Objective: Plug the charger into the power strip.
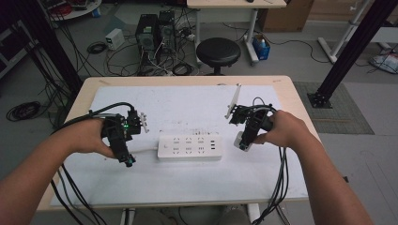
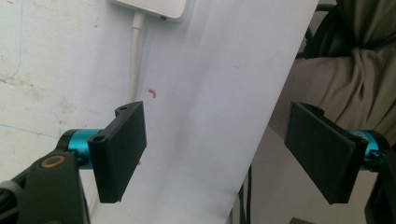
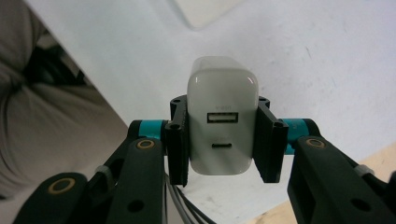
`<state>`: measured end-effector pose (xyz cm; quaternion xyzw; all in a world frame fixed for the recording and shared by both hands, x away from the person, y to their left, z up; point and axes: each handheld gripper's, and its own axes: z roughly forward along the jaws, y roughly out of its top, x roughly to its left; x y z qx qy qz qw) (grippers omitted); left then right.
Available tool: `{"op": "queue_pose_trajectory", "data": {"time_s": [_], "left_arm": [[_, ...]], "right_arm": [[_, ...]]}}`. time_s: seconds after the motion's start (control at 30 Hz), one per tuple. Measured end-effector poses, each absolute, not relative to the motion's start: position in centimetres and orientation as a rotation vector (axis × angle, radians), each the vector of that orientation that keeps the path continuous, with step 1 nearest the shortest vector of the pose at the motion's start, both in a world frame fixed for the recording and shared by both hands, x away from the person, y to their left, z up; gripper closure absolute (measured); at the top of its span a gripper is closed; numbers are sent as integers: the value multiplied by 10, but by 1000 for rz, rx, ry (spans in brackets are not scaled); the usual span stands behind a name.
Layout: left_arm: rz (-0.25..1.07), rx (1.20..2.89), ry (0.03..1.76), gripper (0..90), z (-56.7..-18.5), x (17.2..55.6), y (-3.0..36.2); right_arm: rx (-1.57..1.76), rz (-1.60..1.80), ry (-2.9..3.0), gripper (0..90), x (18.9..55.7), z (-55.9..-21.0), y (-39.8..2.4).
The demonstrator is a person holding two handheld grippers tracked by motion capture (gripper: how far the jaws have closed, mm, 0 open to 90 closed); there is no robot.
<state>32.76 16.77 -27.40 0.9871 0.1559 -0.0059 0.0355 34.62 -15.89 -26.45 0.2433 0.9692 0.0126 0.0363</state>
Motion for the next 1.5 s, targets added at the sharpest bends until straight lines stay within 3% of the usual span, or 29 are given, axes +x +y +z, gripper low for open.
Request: {"op": "queue_pose_trajectory", "data": {"time_s": [0.3, 0.8, 1.5], "left_arm": [[-6, 3022, 467, 210, -275, 326, 166], [8, 3018, 432, 210, -273, 321, 163], [-10, 3009, 425, 210, -276, 321, 173]], "right_arm": [[509, -13, 3029, 618, 355, -268, -127], [278, -56, 3045, 619, 396, -320, -58], [151, -48, 3073, 620, 421, -338, -38]]}}
